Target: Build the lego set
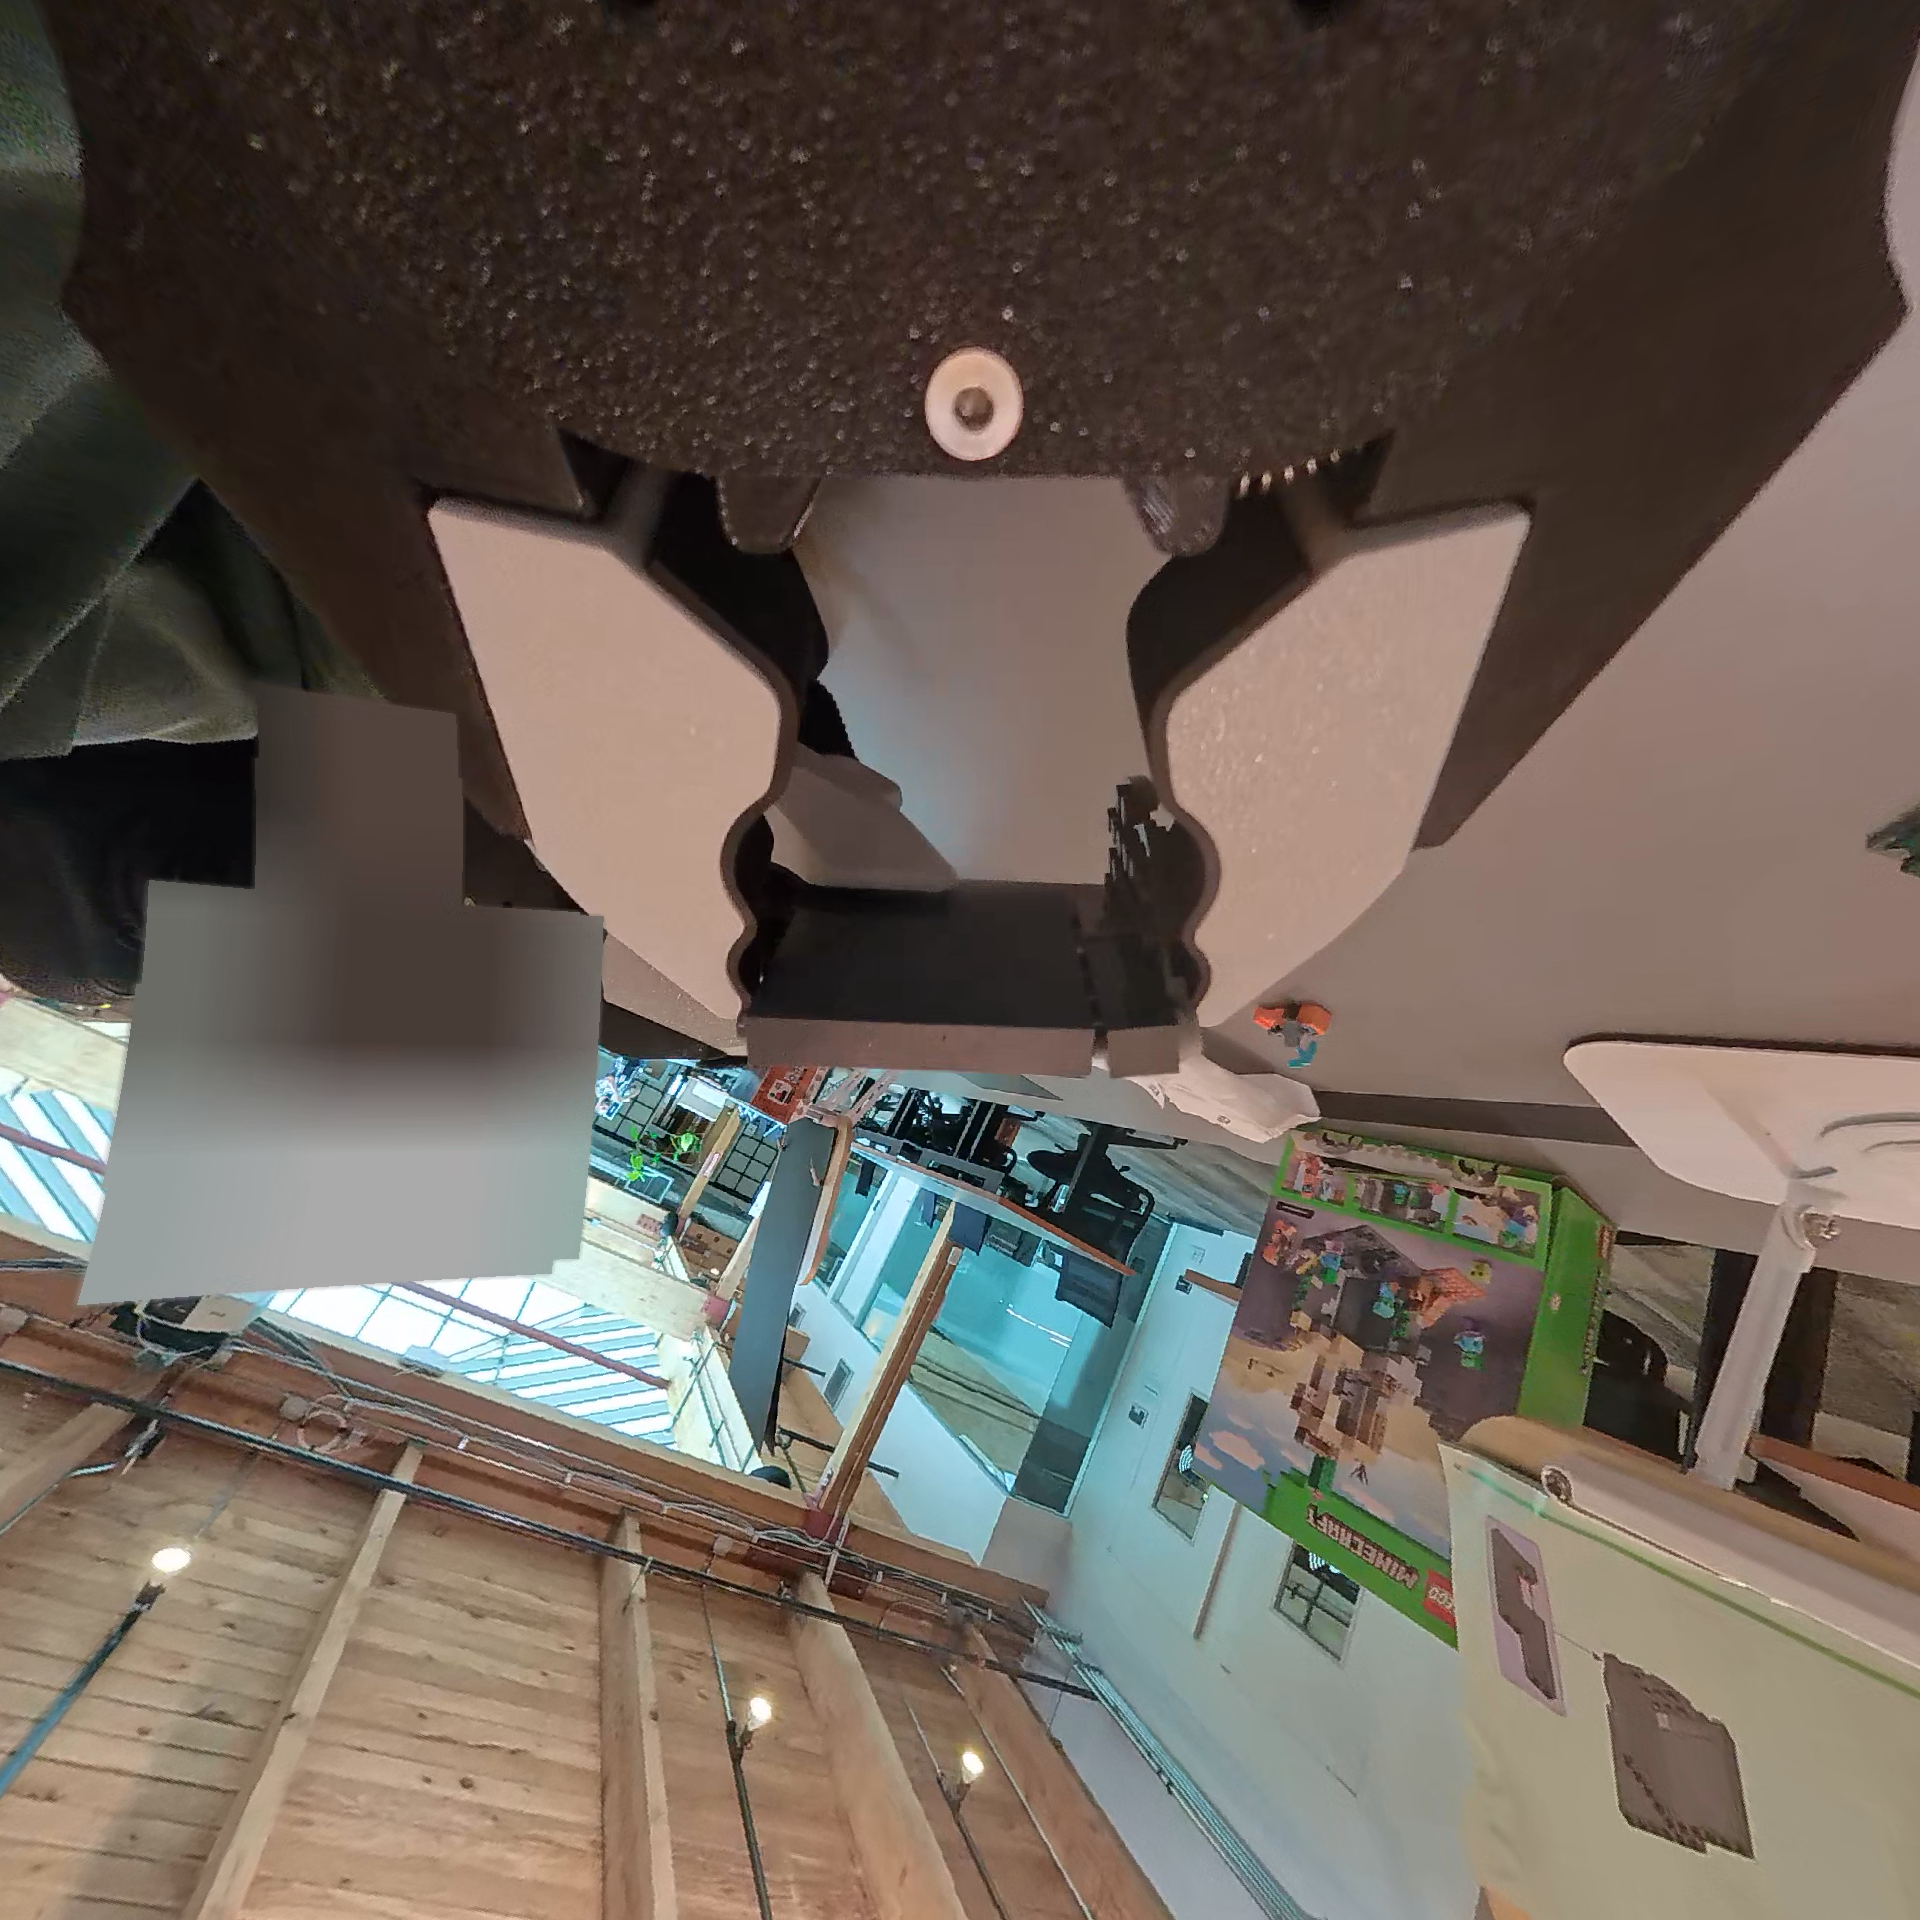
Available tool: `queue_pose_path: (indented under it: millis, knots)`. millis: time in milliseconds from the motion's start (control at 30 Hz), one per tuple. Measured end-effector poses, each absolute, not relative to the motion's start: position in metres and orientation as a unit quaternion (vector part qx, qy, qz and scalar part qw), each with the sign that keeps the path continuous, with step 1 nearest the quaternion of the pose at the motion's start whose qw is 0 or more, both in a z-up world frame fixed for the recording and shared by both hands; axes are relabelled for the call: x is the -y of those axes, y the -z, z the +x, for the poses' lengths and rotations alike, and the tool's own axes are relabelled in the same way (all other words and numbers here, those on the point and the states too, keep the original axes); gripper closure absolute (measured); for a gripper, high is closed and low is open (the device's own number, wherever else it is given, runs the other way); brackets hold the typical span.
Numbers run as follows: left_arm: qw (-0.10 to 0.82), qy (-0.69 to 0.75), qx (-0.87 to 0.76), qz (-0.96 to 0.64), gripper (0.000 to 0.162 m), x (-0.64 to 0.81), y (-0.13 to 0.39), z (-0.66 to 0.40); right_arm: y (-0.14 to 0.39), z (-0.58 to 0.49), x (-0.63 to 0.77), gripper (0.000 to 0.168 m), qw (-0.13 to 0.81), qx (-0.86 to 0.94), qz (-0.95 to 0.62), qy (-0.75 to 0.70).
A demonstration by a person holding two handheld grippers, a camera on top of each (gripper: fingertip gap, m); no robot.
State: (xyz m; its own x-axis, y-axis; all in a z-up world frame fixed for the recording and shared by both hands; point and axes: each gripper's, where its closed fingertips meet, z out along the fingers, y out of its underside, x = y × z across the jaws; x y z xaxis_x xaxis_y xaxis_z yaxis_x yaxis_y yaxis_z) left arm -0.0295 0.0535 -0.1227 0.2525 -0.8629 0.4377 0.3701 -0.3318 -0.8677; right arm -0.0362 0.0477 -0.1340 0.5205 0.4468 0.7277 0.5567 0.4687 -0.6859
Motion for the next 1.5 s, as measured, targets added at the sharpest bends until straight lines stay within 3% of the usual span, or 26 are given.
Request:
queue_pose_path:
  millis: [33, 533, 800, 1100, 1367, 1500]
  knots:
    - [0.538, 0.572, -0.213, -0.581, 0.088, -0.054, 0.123, -0.029, 0.135, -0.036, -0.048, 0.151, 0.703, 0.489, -0.515, 0.038]
    - [0.505, 0.586, -0.236, -0.588, 0.081, -0.048, 0.128, -0.023, 0.134, -0.035, -0.045, 0.152, 0.692, 0.503, -0.518, 0.013]
    - [0.482, 0.587, -0.261, -0.596, 0.081, -0.048, 0.124, -0.025, 0.129, -0.020, -0.062, 0.152, 0.634, 0.354, -0.638, -0.257]
    - [0.441, 0.559, -0.257, -0.653, 0.111, -0.056, 0.152, -0.022, 0.137, -0.012, -0.070, 0.153, 0.561, 0.262, -0.681, -0.391]
    - [0.413, 0.534, -0.228, -0.702, 0.148, -0.071, 0.173, -0.031, 0.150, -0.017, -0.068, 0.153, 0.532, 0.285, -0.697, -0.388]
    - [0.398, 0.518, -0.227, -0.723, 0.155, -0.074, 0.182, -0.034, 0.157, -0.020, -0.063, 0.153, 0.523, 0.320, -0.701, -0.364]
